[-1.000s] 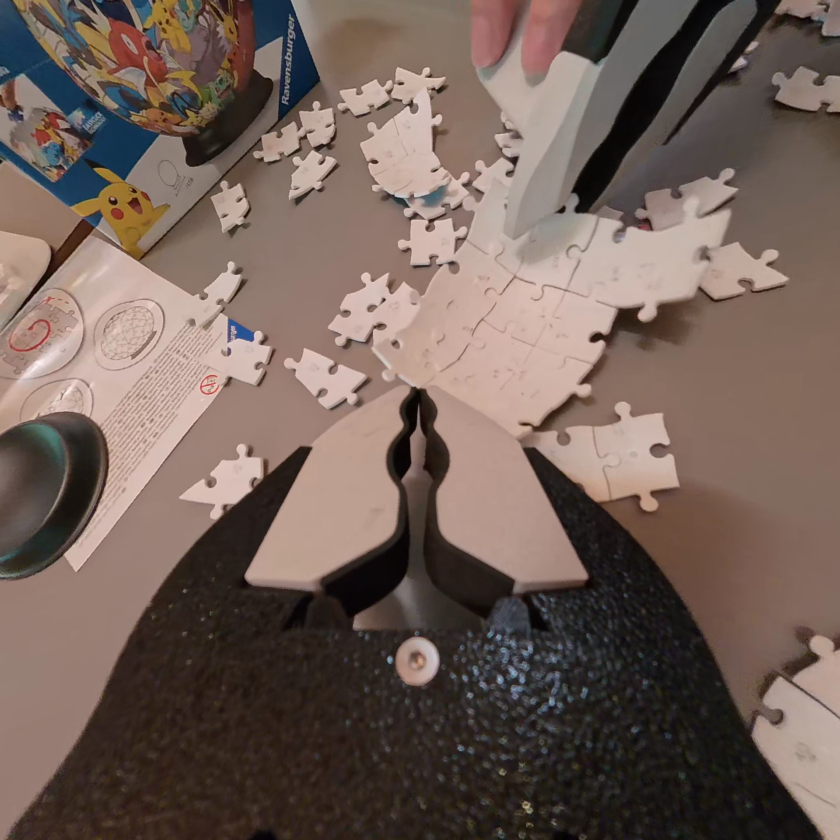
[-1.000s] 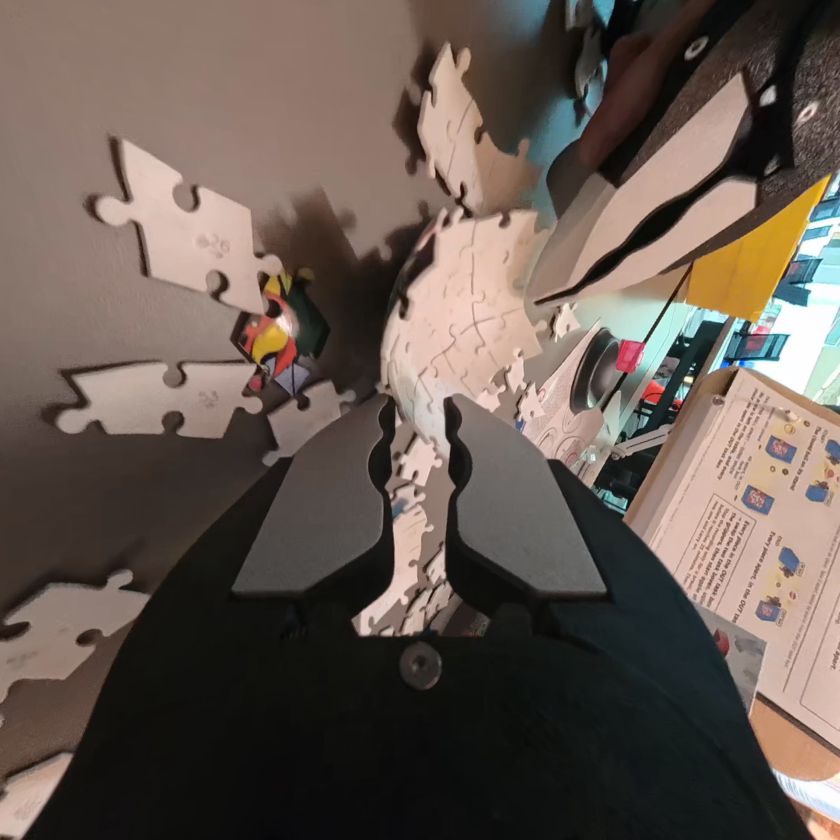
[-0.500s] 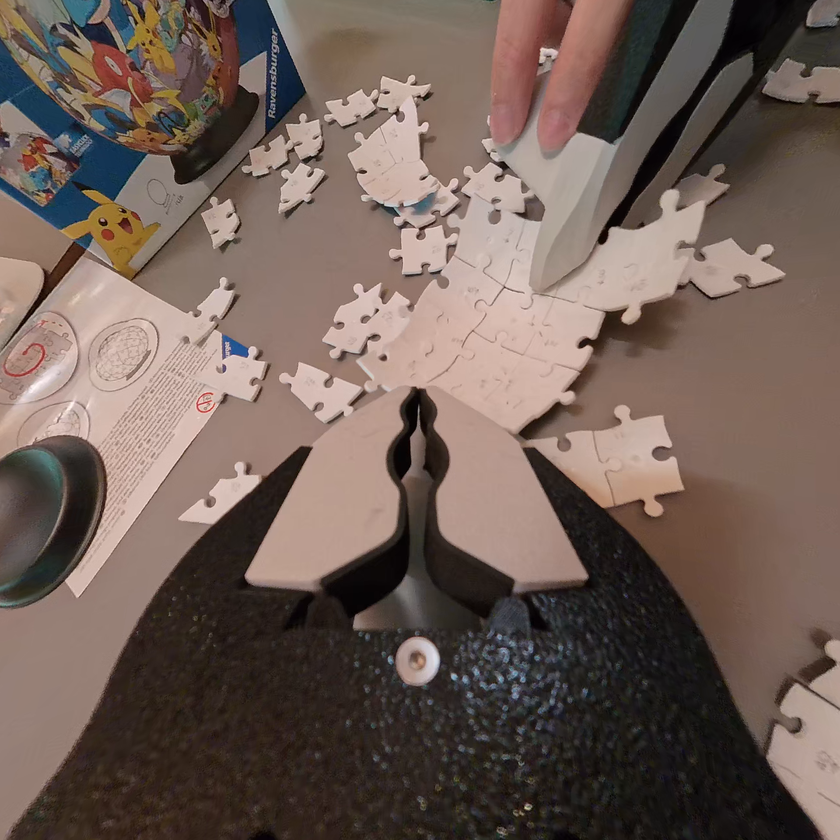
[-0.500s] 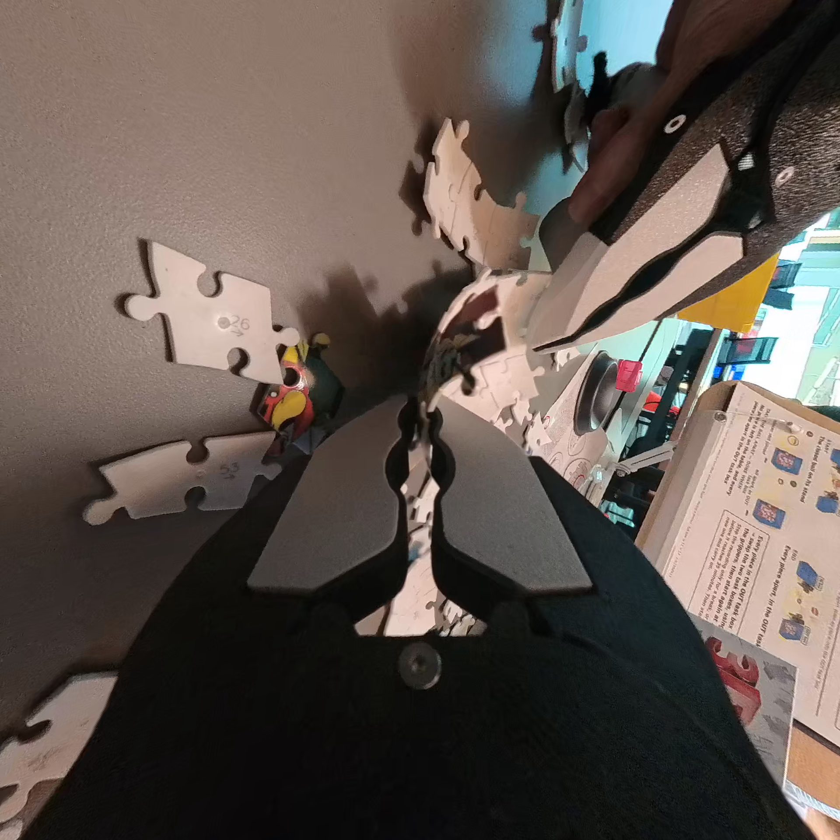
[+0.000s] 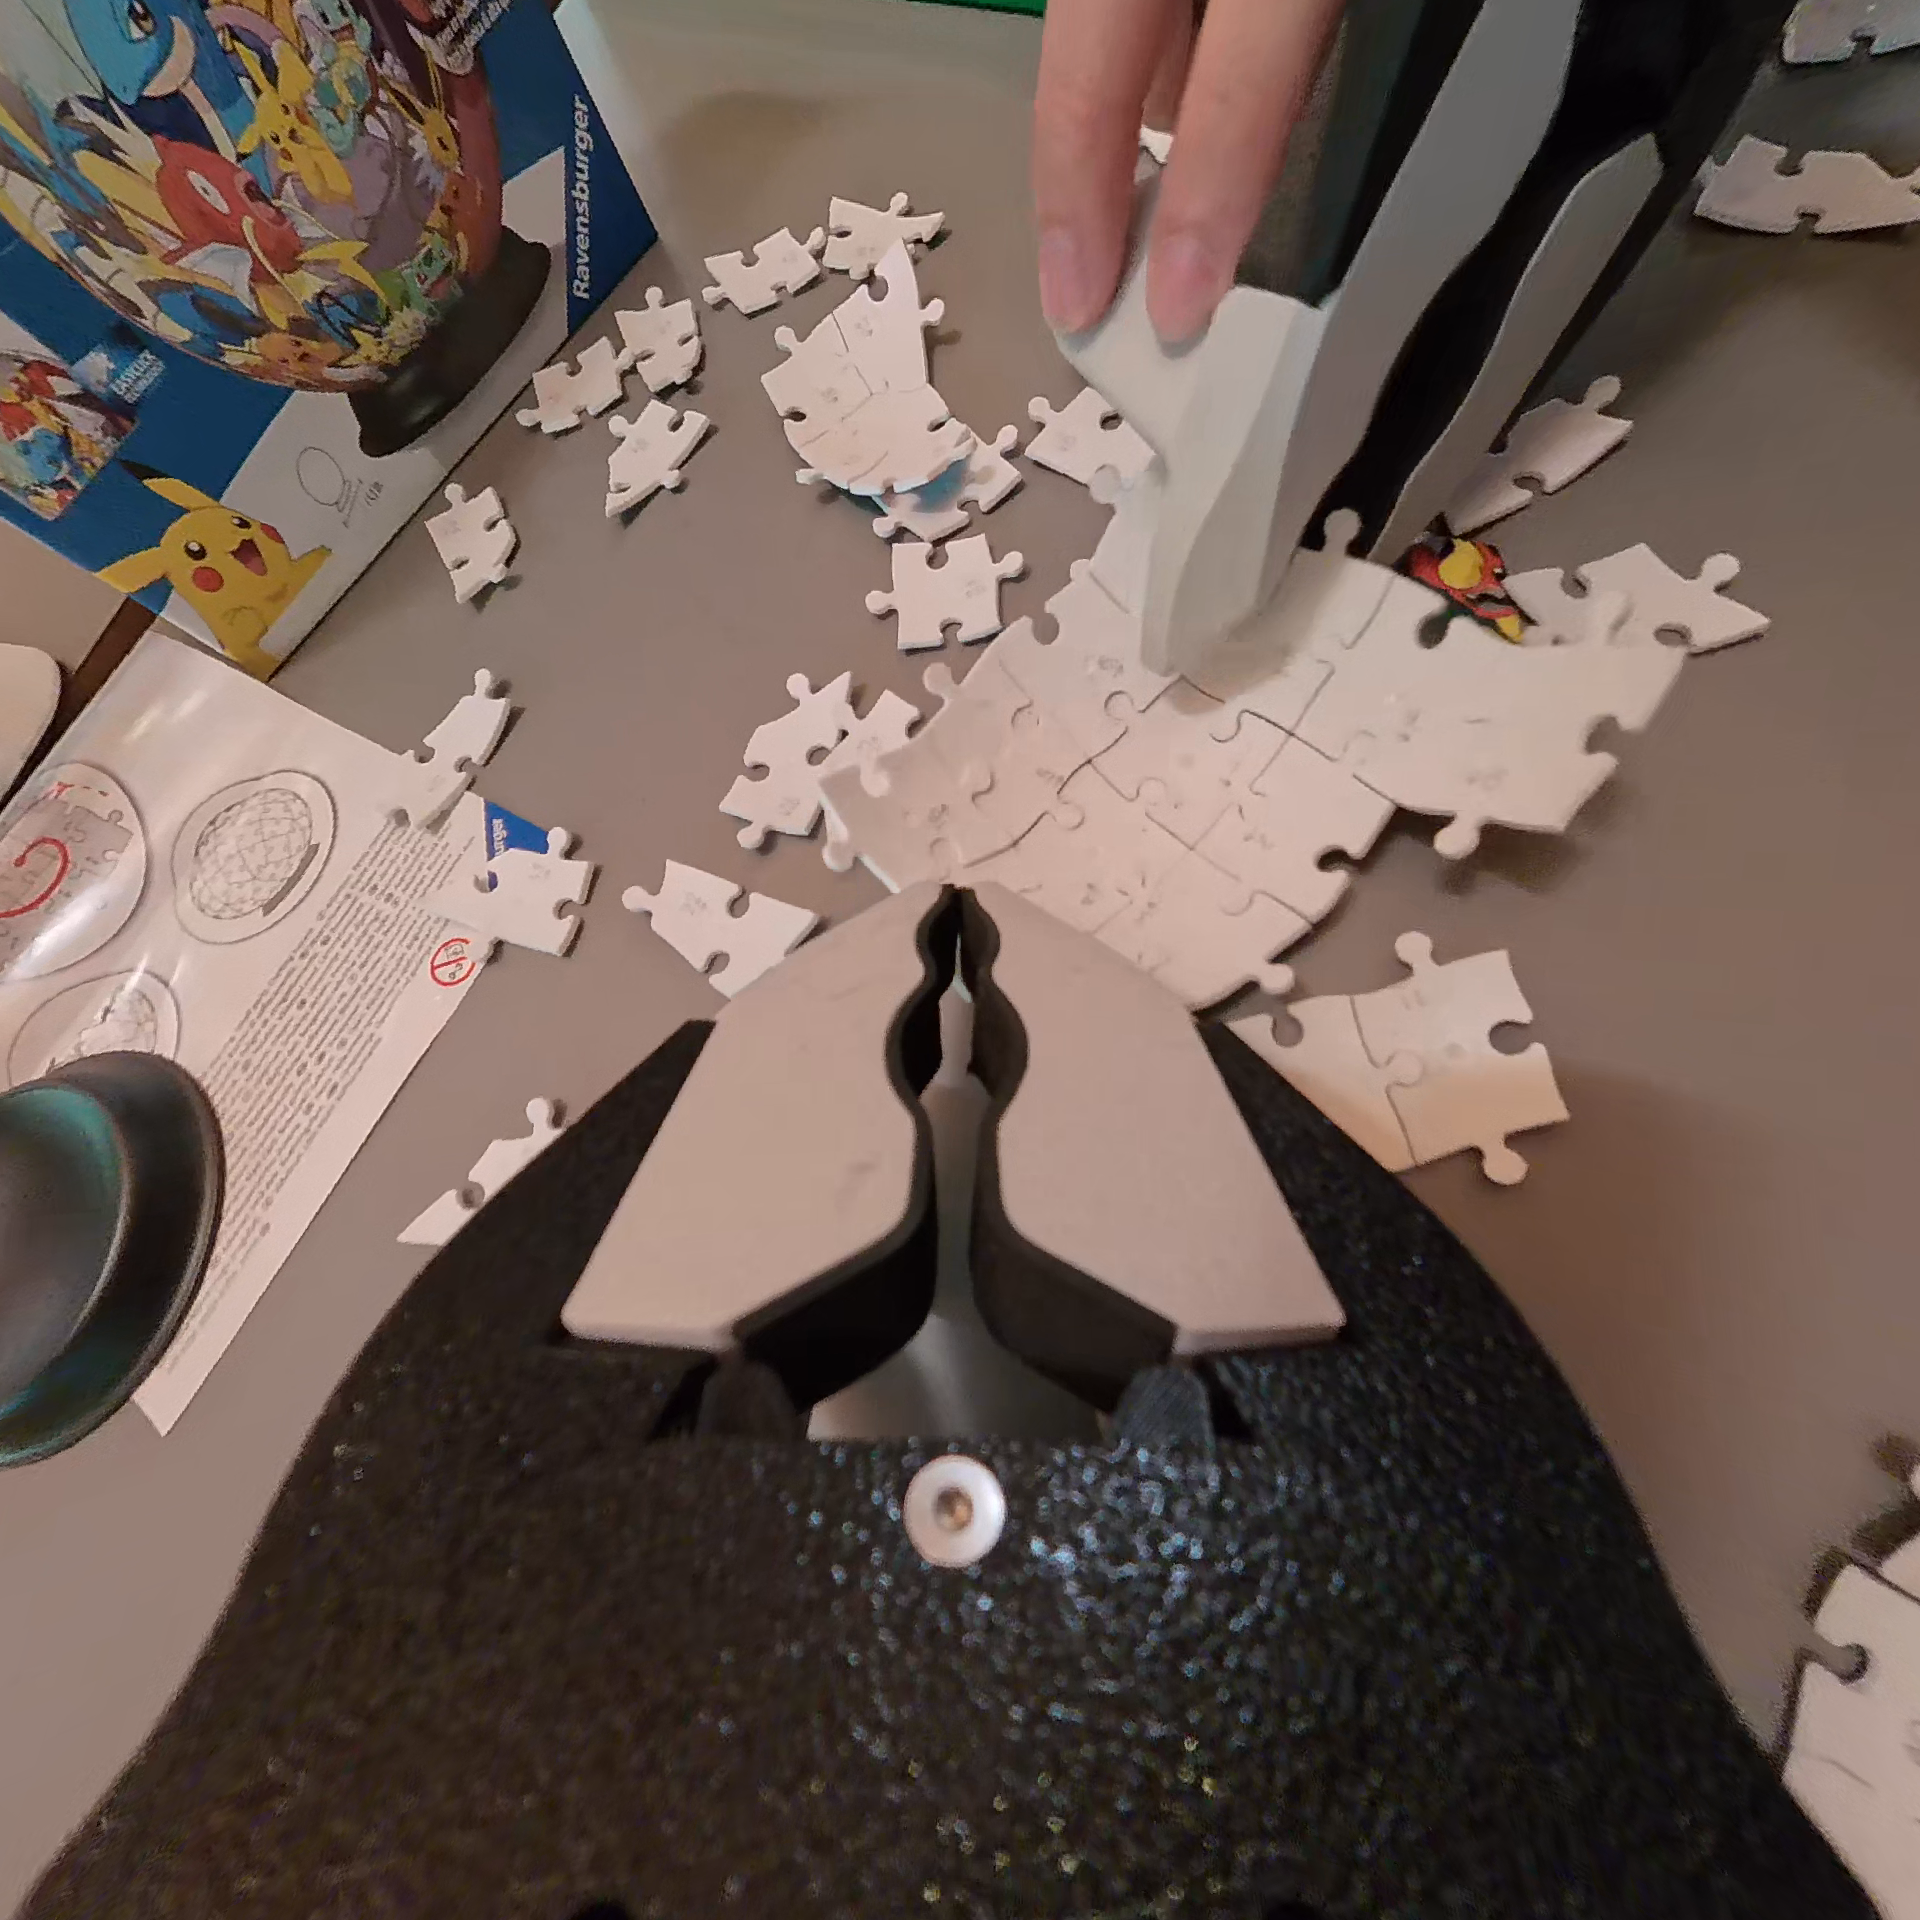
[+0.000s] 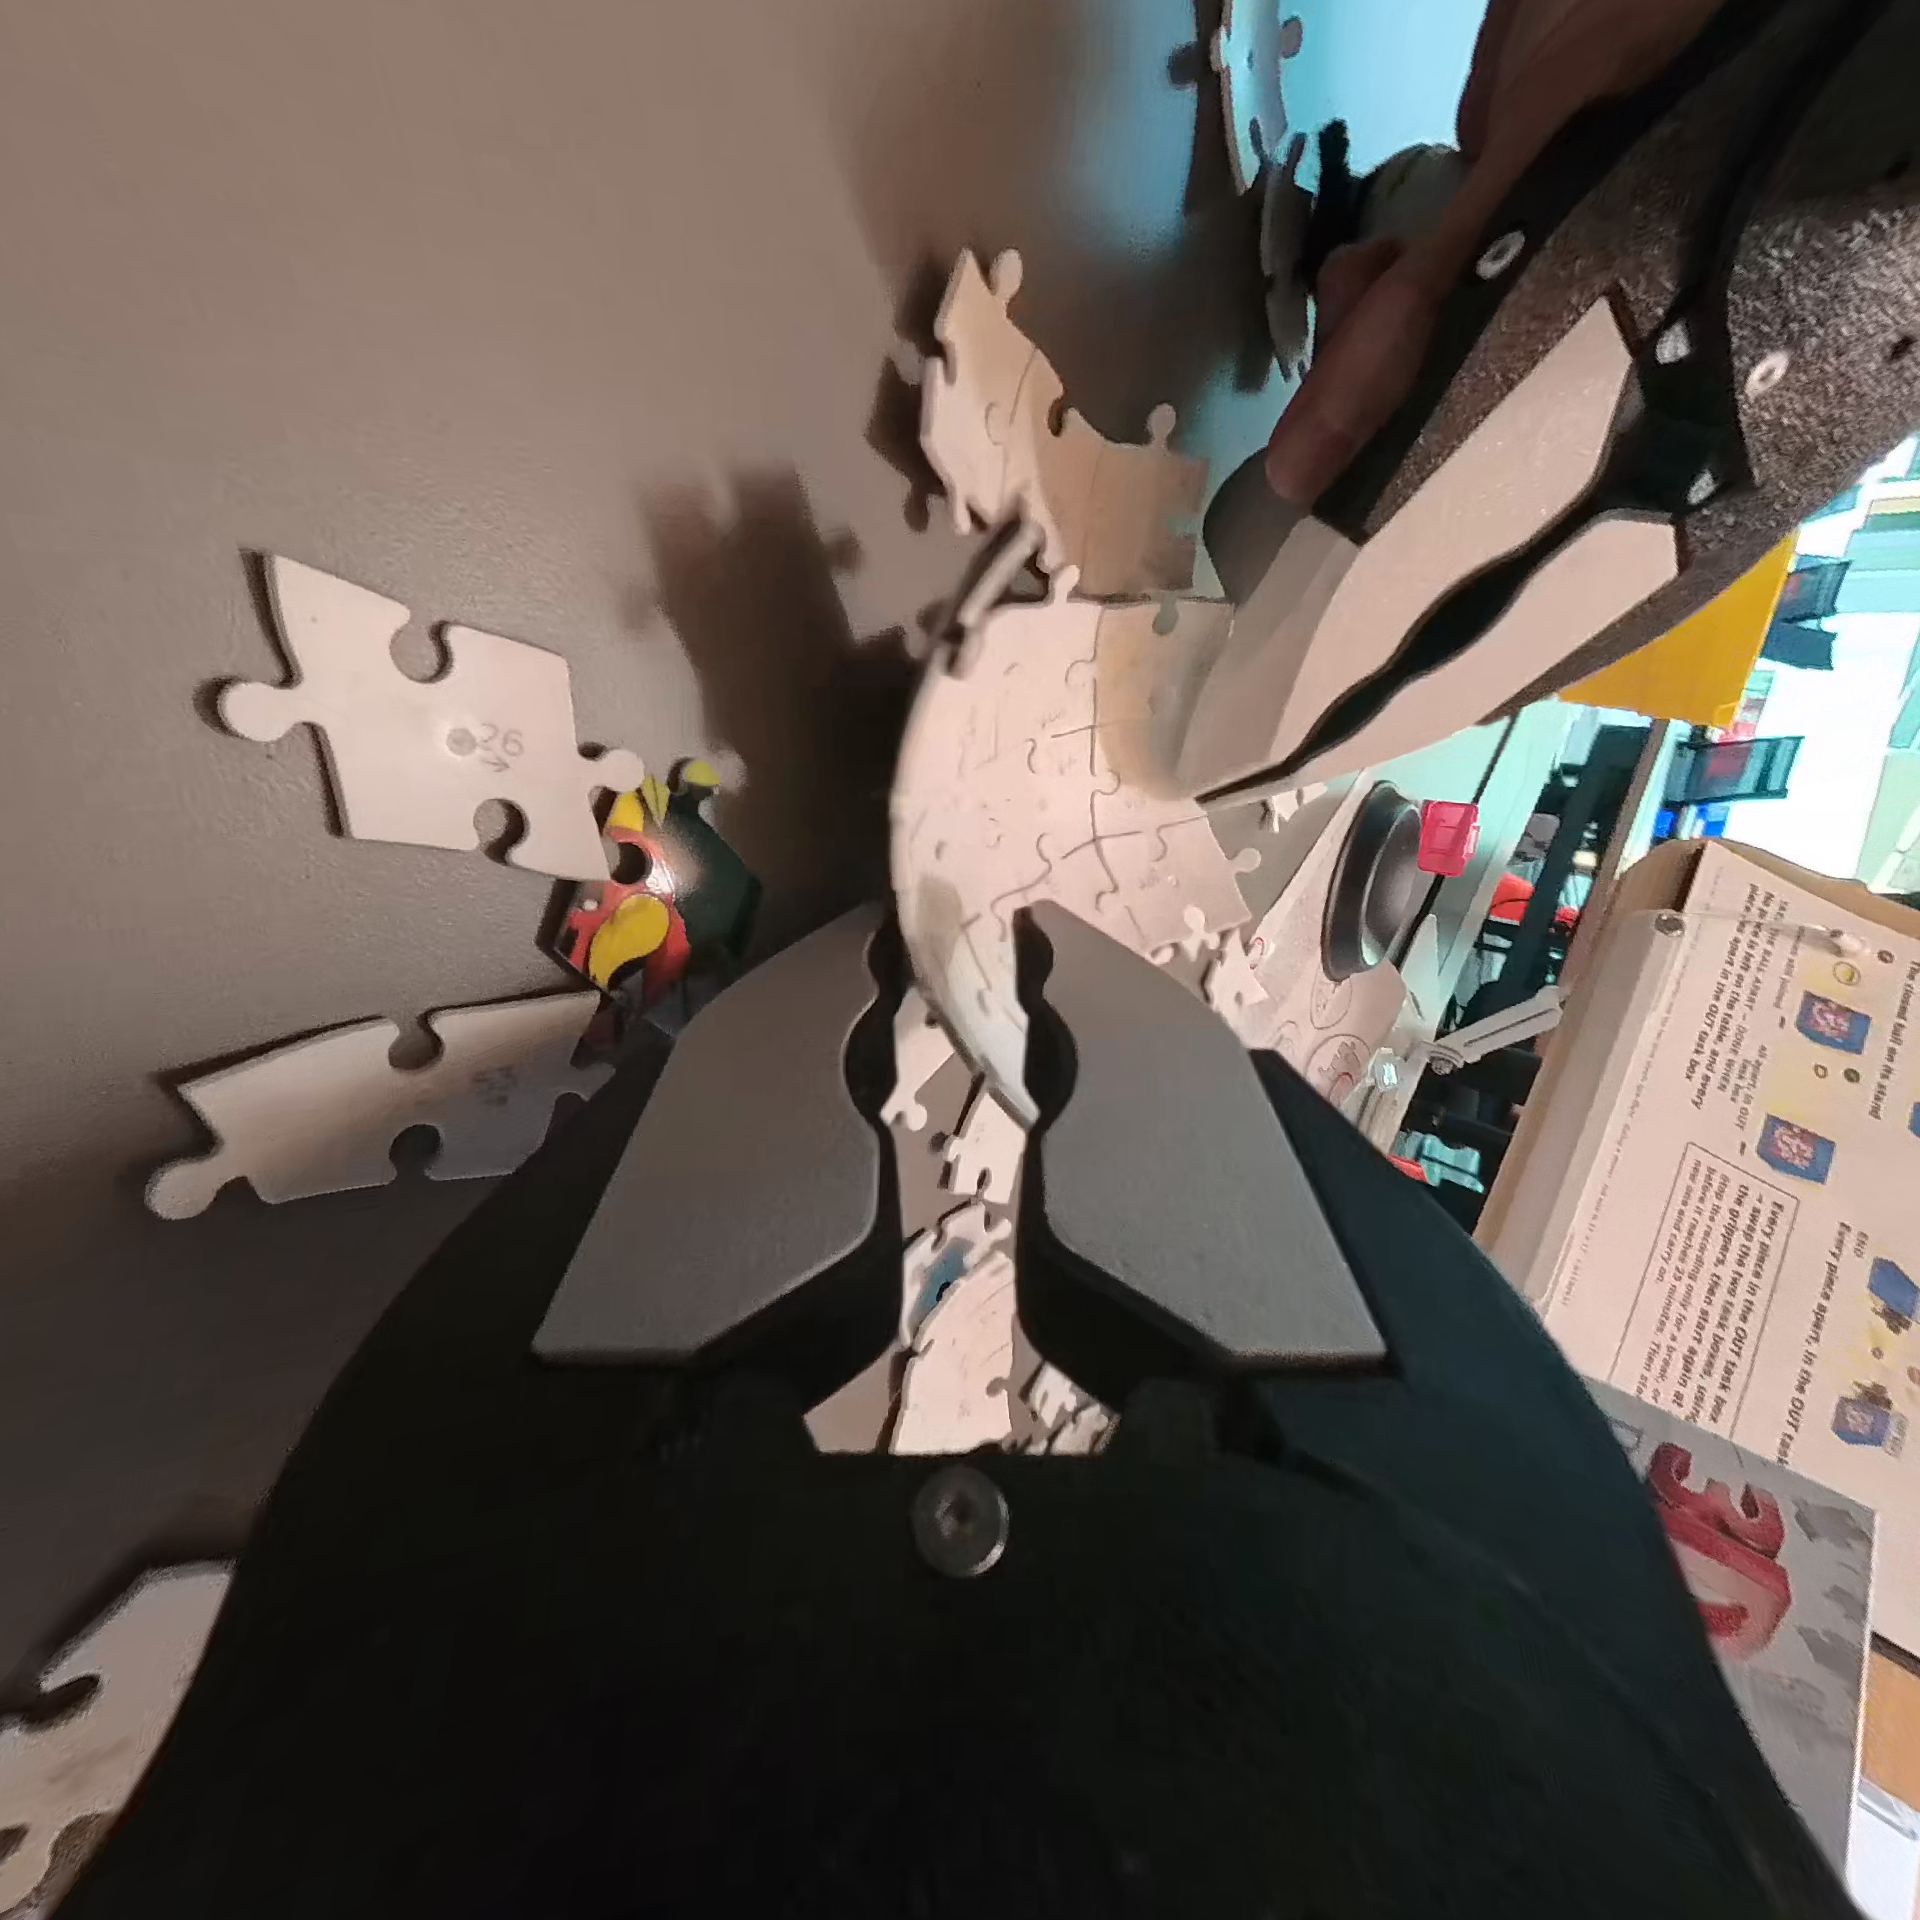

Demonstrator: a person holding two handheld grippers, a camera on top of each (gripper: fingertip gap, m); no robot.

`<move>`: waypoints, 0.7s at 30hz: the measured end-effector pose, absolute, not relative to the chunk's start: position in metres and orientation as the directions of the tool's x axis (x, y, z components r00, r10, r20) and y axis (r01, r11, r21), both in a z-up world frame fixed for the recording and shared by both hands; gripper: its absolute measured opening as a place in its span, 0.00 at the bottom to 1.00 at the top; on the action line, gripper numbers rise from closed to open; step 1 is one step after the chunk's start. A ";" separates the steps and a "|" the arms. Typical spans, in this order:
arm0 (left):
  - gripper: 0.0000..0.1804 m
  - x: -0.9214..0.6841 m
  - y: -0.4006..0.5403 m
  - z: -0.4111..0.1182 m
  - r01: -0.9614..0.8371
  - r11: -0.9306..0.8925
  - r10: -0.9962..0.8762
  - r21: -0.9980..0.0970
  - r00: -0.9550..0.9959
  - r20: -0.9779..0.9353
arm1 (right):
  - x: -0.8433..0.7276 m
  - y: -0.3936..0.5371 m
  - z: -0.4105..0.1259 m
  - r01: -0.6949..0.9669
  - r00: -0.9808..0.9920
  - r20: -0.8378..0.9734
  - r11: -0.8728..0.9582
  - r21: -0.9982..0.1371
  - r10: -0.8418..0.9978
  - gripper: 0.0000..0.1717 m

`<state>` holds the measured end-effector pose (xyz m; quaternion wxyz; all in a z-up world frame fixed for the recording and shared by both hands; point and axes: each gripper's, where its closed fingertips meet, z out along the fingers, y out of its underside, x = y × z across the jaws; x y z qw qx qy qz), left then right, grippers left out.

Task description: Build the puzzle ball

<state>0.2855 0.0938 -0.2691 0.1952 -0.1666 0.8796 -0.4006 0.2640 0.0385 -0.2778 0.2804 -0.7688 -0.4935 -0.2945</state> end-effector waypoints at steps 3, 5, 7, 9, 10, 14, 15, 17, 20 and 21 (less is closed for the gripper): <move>0.00 0.286 0.094 -0.270 -0.145 0.626 -0.447 -0.767 -0.872 -0.201 | 0.263 0.039 -0.282 0.928 0.328 0.715 -0.354 -0.119 0.618 0.06; 0.00 0.285 0.093 -0.270 -0.139 0.626 -0.443 -0.767 -0.873 -0.203 | 0.265 0.039 -0.284 0.930 0.313 0.719 -0.354 -0.099 0.620 0.05; 0.00 0.286 0.094 -0.269 -0.141 0.620 -0.449 -0.772 -0.871 -0.201 | 0.264 0.039 -0.284 0.927 0.323 0.717 -0.360 -0.107 0.618 0.05; 0.00 0.287 0.094 -0.268 -0.142 0.615 -0.455 -0.776 -0.867 -0.202 | 0.262 0.040 -0.283 0.927 0.326 0.714 -0.358 -0.113 0.619 0.03; 0.00 0.288 0.094 -0.268 -0.142 0.613 -0.459 -0.777 -0.864 -0.204 | 0.261 0.040 -0.283 0.926 0.331 0.711 -0.360 -0.116 0.621 0.03; 0.00 0.288 0.094 -0.267 -0.141 0.609 -0.461 -0.780 -0.864 -0.203 | 0.260 0.039 -0.283 0.918 0.348 0.701 -0.379 -0.119 0.623 0.04; 0.00 0.289 0.095 -0.267 -0.142 0.608 -0.463 -0.781 -0.863 -0.204 | 0.261 0.039 -0.282 0.917 0.343 0.708 -0.383 -0.111 0.617 0.07; 0.00 0.289 0.095 -0.266 -0.146 0.601 -0.470 -0.786 -0.860 -0.200 | 0.260 0.036 -0.278 0.913 0.349 0.712 -0.392 -0.112 0.609 0.14; 0.00 0.290 0.095 -0.265 -0.149 0.592 -0.473 -0.792 -0.860 -0.192 | 0.250 0.021 -0.272 0.883 0.445 0.638 -0.426 -0.197 0.628 0.20; 0.00 0.289 0.095 -0.264 -0.147 0.591 -0.472 -0.793 -0.861 -0.192 | 0.247 0.016 -0.267 0.863 0.490 0.611 -0.447 -0.237 0.622 0.20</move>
